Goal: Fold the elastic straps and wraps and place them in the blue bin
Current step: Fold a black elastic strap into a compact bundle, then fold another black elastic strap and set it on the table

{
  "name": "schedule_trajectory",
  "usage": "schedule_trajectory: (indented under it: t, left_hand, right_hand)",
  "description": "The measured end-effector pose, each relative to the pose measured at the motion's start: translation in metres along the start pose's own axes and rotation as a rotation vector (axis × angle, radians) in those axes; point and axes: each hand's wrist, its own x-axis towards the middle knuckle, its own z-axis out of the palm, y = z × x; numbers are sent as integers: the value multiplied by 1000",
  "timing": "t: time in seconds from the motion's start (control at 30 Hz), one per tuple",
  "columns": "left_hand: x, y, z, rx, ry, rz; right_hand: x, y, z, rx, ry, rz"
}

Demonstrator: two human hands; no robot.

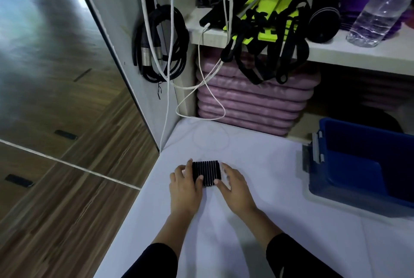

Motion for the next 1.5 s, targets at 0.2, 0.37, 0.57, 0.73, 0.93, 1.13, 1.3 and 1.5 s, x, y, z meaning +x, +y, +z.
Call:
schedule_trajectory:
  t: [0.2, 0.37, 0.57, 0.73, 0.93, 1.13, 1.3, 1.5]
  left_hand:
    - [-47, 21, 1, 151, 5, 249]
    - [-103, 42, 33, 80, -144, 340]
    - [-174, 89, 87, -22, -343, 432]
    - [-226, 142, 119, -38, -512, 553]
    - [-281, 211, 148, -138, -696, 603]
    - [-330, 269, 179, -139, -794, 652]
    - [-360, 292, 213, -38, -757, 683]
    - [-373, 297, 235, 197, -667, 819]
  right_hand:
    - [-62, 10, -29, -174, 92, -3]
    - [-126, 38, -57, -317, 154, 95]
    - [-217, 83, -100, -327, 339, 232]
    - [-288, 125, -153, -289, 486, 344]
    - [-353, 169, -218, -262, 632, 354]
    - [-400, 213, -281, -250, 646, 481]
    - [-430, 252, -304, -180, 592, 482]
    - [-438, 276, -308, -125, 493, 372]
